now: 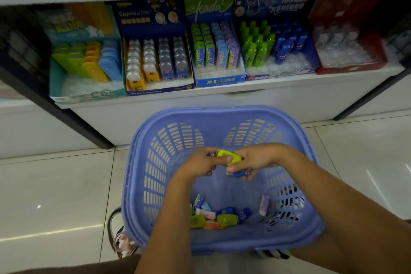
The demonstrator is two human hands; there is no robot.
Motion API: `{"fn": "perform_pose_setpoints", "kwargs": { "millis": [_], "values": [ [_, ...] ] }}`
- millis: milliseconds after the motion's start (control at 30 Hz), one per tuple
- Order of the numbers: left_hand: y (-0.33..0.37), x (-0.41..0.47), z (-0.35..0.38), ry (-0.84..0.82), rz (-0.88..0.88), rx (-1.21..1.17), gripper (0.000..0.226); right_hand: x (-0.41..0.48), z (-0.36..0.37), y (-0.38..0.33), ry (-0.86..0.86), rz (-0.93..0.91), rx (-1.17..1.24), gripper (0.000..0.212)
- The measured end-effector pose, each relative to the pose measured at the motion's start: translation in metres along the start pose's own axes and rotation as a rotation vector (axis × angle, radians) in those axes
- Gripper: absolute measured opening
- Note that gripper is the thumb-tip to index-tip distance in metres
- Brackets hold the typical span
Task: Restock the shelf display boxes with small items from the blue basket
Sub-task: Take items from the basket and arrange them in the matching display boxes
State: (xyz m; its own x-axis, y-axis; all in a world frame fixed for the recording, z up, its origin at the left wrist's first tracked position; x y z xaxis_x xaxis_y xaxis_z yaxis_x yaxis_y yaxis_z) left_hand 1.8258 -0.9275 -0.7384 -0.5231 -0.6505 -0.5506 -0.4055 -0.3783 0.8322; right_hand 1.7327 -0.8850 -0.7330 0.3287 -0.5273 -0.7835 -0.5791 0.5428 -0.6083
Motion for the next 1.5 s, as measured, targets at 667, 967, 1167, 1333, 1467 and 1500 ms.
{"fn": "perform_pose_setpoints", "kwargs": {
  "millis": [667, 967, 1167, 1333, 1467, 1500],
  "values": [
    [0.068, -0.067, -0.141, 0.527, 0.264, -1.075, 0.017, -0.054, -0.112, -0.207, 1.122, -0.715, -0.125, 0.019],
    [0.069, -0.064, -0.140, 0.498, 0.246, -1.067, 0.027, -0.030, -0.107, -0.224, 1.149, -0.738, -0.457, 0.020],
    [0.065, -0.062, -0.137, 0.496, 0.232, -1.036, 0.021, -0.025, -0.111, -0.245, 1.080, -0.641, -0.731, 0.025],
    [0.069, -0.065, -0.138, 0.509, 0.240, -0.996, 0.014, -0.031, -0.102, -0.236, 1.157, -0.657, -0.807, 0.027],
    [0.072, -0.068, -0.137, 0.536, 0.257, -0.918, 0.013, -0.029, -0.102, -0.236, 1.171, -0.612, -0.893, 0.029],
    [0.073, -0.069, -0.136, 0.544, 0.256, -0.894, 0.012, -0.029, -0.103, -0.239, 1.173, -0.595, -0.943, 0.029]
  ]
}}
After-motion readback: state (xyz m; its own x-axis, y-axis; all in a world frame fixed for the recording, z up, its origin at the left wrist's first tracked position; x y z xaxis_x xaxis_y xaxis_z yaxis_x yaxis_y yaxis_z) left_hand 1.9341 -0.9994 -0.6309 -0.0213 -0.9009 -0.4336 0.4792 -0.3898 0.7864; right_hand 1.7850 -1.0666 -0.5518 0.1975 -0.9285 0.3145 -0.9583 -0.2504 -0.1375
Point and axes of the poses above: each hand's wrist, its own x-axis towards the middle knuckle, its own z-axis out of the palm, y = z × x, the point moved 9 cm from there along x, towards the middle knuckle, and after that the axes turned 4 degrees about y, right-handed, at the moved point
